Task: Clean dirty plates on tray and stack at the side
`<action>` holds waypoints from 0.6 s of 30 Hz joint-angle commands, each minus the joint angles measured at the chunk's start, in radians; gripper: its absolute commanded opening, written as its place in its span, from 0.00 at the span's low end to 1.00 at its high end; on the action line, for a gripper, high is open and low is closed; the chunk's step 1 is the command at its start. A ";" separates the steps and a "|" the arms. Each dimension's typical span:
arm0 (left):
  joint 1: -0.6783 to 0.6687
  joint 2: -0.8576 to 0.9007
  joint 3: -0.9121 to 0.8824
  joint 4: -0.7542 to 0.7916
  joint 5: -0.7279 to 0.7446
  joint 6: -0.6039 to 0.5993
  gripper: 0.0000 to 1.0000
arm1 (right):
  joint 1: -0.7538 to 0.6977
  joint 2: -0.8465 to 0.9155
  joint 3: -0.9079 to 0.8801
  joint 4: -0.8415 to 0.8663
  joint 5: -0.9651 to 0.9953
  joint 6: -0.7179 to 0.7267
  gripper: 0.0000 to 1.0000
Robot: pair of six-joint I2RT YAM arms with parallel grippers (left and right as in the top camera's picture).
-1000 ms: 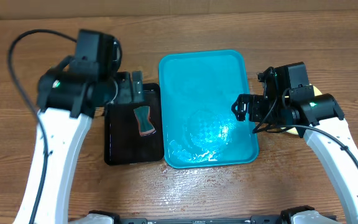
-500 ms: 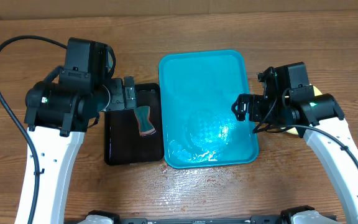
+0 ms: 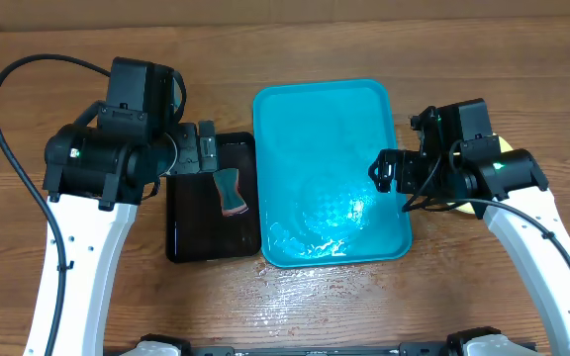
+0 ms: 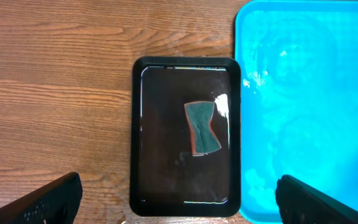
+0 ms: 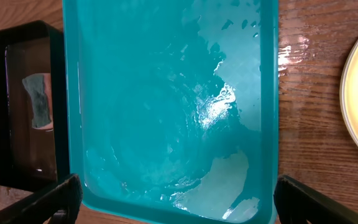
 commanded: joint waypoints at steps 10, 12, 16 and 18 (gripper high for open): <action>-0.006 0.007 0.016 -0.002 -0.016 0.009 1.00 | 0.002 -0.004 0.015 0.006 -0.005 0.000 1.00; -0.006 0.007 0.016 -0.002 -0.016 0.009 1.00 | 0.002 -0.004 0.015 0.006 -0.005 0.000 1.00; -0.006 0.007 0.016 -0.002 -0.016 0.009 1.00 | 0.002 -0.004 0.015 0.006 -0.005 0.000 1.00; -0.006 0.007 0.016 -0.002 -0.016 0.009 0.99 | 0.002 -0.004 0.015 0.006 -0.005 0.000 1.00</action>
